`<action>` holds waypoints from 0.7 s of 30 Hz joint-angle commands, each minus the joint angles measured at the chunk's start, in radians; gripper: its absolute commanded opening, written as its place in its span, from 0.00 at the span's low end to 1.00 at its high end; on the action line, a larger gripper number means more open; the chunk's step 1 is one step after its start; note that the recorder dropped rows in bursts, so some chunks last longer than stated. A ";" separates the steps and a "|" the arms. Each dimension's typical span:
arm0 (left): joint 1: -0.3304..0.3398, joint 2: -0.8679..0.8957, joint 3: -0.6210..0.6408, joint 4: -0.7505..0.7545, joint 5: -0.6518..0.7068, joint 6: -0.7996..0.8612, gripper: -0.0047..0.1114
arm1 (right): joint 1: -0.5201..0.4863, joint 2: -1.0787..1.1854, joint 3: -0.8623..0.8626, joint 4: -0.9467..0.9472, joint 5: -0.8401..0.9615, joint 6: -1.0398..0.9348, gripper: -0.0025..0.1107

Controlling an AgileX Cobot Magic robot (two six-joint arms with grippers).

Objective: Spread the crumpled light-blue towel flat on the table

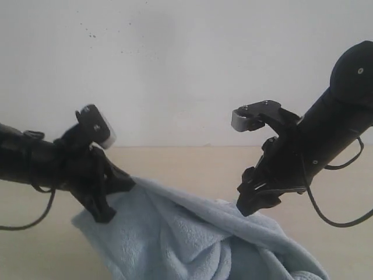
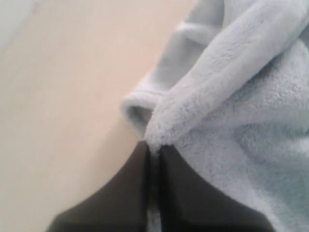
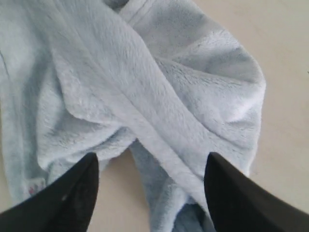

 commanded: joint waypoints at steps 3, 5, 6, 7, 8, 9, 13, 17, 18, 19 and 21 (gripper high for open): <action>-0.002 -0.262 0.011 0.081 -0.075 -0.165 0.07 | -0.001 0.032 -0.002 -0.033 0.016 -0.016 0.55; -0.002 -0.321 0.011 0.120 -0.081 -0.211 0.07 | -0.001 0.043 -0.002 0.003 0.025 -0.016 0.55; -0.002 -0.358 0.011 0.137 -0.079 -0.227 0.07 | -0.001 0.052 -0.002 0.030 0.033 -0.027 0.55; -0.002 -0.378 0.016 0.151 -0.079 -0.236 0.07 | -0.001 0.057 -0.002 0.064 0.046 -0.054 0.55; -0.002 -0.400 0.022 0.160 -0.082 -0.240 0.07 | 0.000 0.063 -0.002 0.091 0.060 -0.086 0.55; -0.002 -0.417 0.034 0.172 -0.086 -0.240 0.07 | 0.003 0.063 -0.002 0.127 0.074 -0.132 0.55; -0.002 -0.443 0.075 0.186 -0.114 -0.240 0.07 | 0.049 0.061 0.008 0.172 0.100 -0.221 0.55; -0.002 -0.443 0.102 0.186 -0.166 -0.240 0.07 | 0.143 0.061 0.008 0.172 0.132 -0.226 0.55; -0.002 -0.443 0.103 0.186 -0.177 -0.240 0.07 | 0.166 0.061 0.008 0.172 0.141 -0.226 0.55; -0.002 -0.443 0.103 0.186 -0.184 -0.240 0.07 | 0.197 0.061 0.008 0.168 0.151 -0.214 0.55; -0.002 -0.443 0.103 0.186 -0.192 -0.240 0.07 | 0.252 0.061 0.008 0.121 0.156 -0.141 0.55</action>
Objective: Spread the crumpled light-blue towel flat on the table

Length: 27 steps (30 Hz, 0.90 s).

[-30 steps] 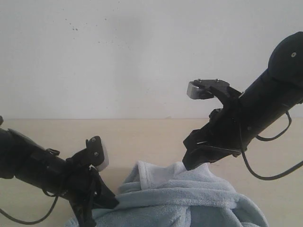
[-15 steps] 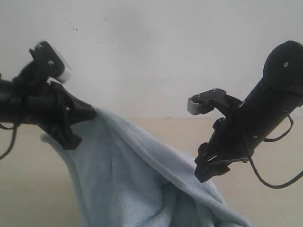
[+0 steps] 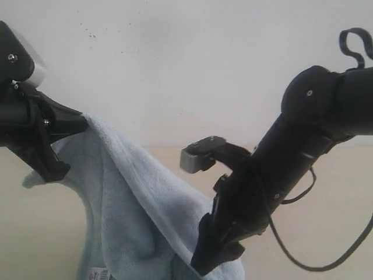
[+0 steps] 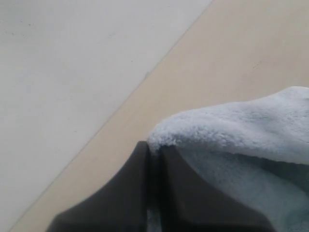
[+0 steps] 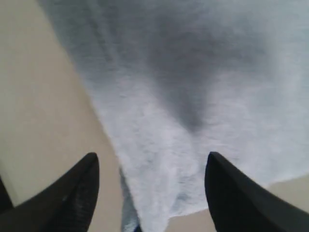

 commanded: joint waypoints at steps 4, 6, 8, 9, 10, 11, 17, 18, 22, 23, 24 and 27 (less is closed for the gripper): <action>-0.002 -0.008 0.004 -0.005 -0.038 -0.007 0.07 | 0.193 -0.004 0.002 -0.387 -0.005 0.307 0.55; -0.002 -0.008 0.004 -0.005 -0.038 -0.007 0.07 | 0.212 -0.002 0.002 -0.511 -0.040 0.444 0.55; -0.002 -0.008 0.004 -0.005 -0.038 -0.007 0.07 | 0.214 0.007 0.002 -0.515 -0.061 0.481 0.55; -0.002 -0.008 0.004 -0.005 -0.038 -0.007 0.07 | 0.214 0.009 0.002 -0.500 -0.057 0.478 0.55; -0.002 -0.008 0.004 -0.005 -0.038 -0.007 0.07 | 0.214 0.015 0.006 -0.470 -0.056 0.466 0.55; -0.002 -0.008 0.004 -0.005 -0.038 -0.007 0.07 | 0.216 0.017 0.017 -0.444 -0.056 0.449 0.55; -0.002 -0.008 0.004 -0.005 -0.036 -0.007 0.07 | 0.241 0.017 0.116 -0.401 -0.146 0.410 0.55; -0.002 -0.008 0.004 -0.005 -0.036 -0.007 0.07 | 0.241 0.017 0.140 -0.404 -0.174 0.410 0.54; -0.002 -0.008 0.004 -0.005 -0.036 -0.007 0.07 | 0.241 0.017 0.188 -0.471 -0.232 0.507 0.29; -0.002 -0.008 0.004 -0.005 -0.036 -0.007 0.07 | 0.241 0.017 0.190 -0.500 -0.229 0.541 0.18; -0.002 -0.008 0.004 -0.005 -0.036 -0.007 0.07 | 0.241 0.017 0.190 -0.535 -0.220 0.567 0.05; -0.002 -0.008 0.004 -0.005 -0.036 -0.007 0.07 | 0.241 0.008 0.190 -0.649 -0.209 0.667 0.03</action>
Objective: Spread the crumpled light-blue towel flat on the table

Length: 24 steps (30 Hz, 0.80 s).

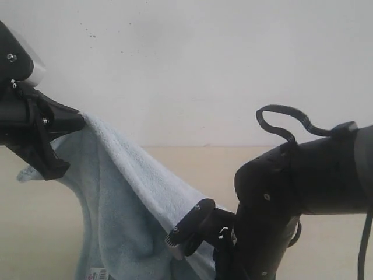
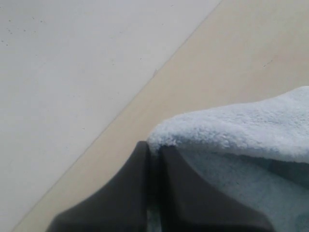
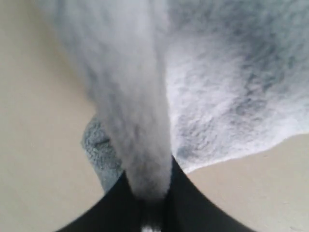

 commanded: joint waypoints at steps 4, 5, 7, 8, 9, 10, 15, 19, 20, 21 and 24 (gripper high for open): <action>-0.002 -0.008 0.005 -0.006 -0.049 -0.021 0.07 | -0.001 -0.038 -0.003 -0.383 0.082 0.287 0.03; -0.002 -0.008 0.007 -0.006 -0.073 -0.035 0.07 | -0.001 -0.048 -0.008 -0.491 0.122 0.365 0.03; -0.002 -0.016 0.017 -0.006 -0.125 -0.061 0.07 | -0.001 -0.073 -0.011 -0.660 0.191 0.490 0.03; -0.002 -0.025 0.020 -0.006 -0.154 -0.072 0.07 | -0.001 -0.096 -0.013 -0.750 0.231 0.554 0.03; -0.002 -0.035 0.024 -0.006 -0.172 -0.081 0.07 | -0.001 -0.113 -0.013 -0.828 0.265 0.605 0.03; -0.002 -0.053 0.026 -0.006 -0.194 -0.095 0.07 | -0.001 -0.133 -0.013 -0.879 0.292 0.631 0.03; -0.002 -0.186 0.026 -0.006 -0.174 -0.130 0.07 | -0.001 -0.271 -0.015 -1.003 0.352 0.667 0.03; -0.002 -0.303 0.026 -0.006 -0.152 -0.130 0.07 | -0.001 -0.405 -0.015 -1.024 0.376 0.649 0.03; -0.002 -0.323 0.026 -0.006 -0.152 -0.128 0.07 | -0.001 -0.439 -0.015 -1.040 0.391 0.640 0.03; -0.002 -0.342 0.026 -0.006 -0.152 -0.120 0.07 | -0.001 -0.467 -0.015 -1.053 0.402 0.632 0.03; -0.002 -0.392 0.026 -0.006 -0.152 -0.099 0.07 | -0.001 -0.562 -0.015 -1.069 0.414 0.615 0.03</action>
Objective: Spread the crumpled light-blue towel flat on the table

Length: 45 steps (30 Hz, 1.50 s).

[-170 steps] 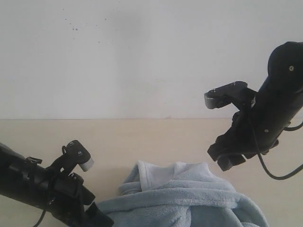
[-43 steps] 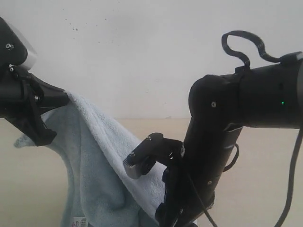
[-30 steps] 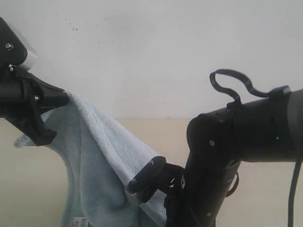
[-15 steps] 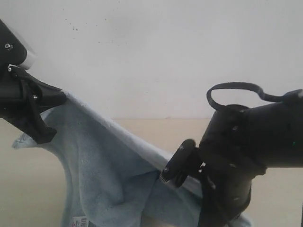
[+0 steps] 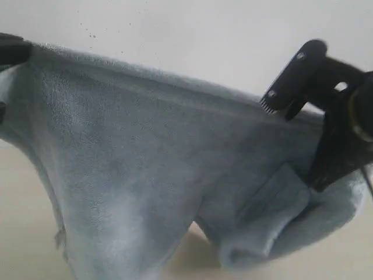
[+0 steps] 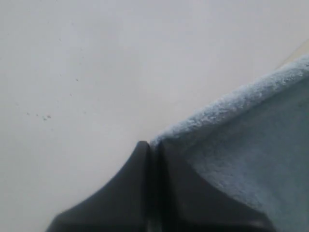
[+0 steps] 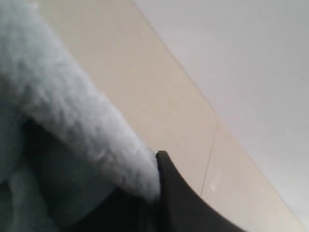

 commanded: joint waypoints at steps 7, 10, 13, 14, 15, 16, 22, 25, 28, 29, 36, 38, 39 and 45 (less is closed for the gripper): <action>0.003 -0.046 -0.002 0.002 -0.066 0.010 0.07 | -0.011 -0.211 0.001 -0.039 0.071 -0.092 0.03; 0.003 -0.030 -0.002 0.002 -0.038 0.002 0.07 | -0.011 -0.211 0.001 -0.039 0.065 -0.100 0.03; 0.003 -0.007 -0.002 0.002 0.077 0.000 0.07 | -0.011 -0.209 0.003 -0.023 0.025 -0.100 0.03; 0.003 0.001 -0.002 -0.002 0.115 0.000 0.07 | -0.011 -0.209 0.003 -0.016 0.013 -0.100 0.03; 0.003 0.013 -0.002 -0.014 0.161 0.000 0.07 | -0.011 -0.209 0.003 -0.016 0.008 -0.100 0.03; 0.003 0.026 -0.002 -0.037 0.200 0.000 0.07 | -0.011 -0.209 0.003 -0.016 0.008 -0.100 0.03; -0.013 0.168 -0.002 -0.229 0.423 0.018 0.10 | -0.011 -0.209 0.003 -0.016 0.012 -0.100 0.03; -0.079 0.278 -0.002 -0.234 0.504 0.077 0.24 | -0.011 -0.209 0.003 -0.021 -0.033 -0.099 0.03; -0.152 0.385 -0.002 -0.234 0.519 0.106 0.45 | -0.011 -0.207 0.003 -0.064 -0.055 -0.089 0.03; -0.191 0.449 -0.002 -0.251 0.502 0.116 0.56 | -0.011 -0.204 0.003 -0.114 -0.046 -0.072 0.03; -0.289 0.792 -0.059 -0.467 0.552 0.539 0.60 | -0.011 -0.178 0.003 -0.149 -0.002 -0.067 0.03; -0.287 0.894 -0.116 -0.465 0.552 0.572 0.60 | -0.011 -0.178 0.003 -0.129 0.031 -0.060 0.03; -0.287 0.927 -0.138 -0.463 0.552 0.572 0.60 | -0.011 -0.178 0.003 -0.121 0.038 -0.044 0.03; -0.287 1.097 -0.296 -0.461 0.559 0.572 0.60 | -0.011 -0.178 0.003 -0.099 0.031 -0.021 0.03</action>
